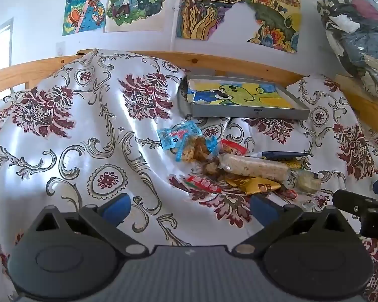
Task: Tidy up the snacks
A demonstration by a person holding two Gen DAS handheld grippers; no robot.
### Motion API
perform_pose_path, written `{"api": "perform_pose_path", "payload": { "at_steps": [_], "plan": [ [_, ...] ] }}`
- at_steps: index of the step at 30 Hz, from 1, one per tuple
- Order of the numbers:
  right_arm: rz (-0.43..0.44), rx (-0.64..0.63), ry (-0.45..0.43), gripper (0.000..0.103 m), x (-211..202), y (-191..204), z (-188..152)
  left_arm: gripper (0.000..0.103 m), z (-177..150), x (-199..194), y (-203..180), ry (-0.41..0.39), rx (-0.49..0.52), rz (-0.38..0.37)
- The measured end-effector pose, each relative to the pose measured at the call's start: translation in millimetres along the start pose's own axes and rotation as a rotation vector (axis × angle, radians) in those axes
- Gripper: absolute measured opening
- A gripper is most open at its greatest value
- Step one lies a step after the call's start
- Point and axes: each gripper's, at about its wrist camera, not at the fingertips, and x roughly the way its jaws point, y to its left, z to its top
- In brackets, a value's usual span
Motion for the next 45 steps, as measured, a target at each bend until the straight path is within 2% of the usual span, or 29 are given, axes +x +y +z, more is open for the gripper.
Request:
{"api": "perform_pose_path", "payload": {
  "at_steps": [45],
  "plan": [
    [0.005,0.002,0.008,0.102,0.7,-0.6,-0.7,0.102,-0.4,-1.8,-0.1,-0.007,-0.002,0.004]
  ]
}}
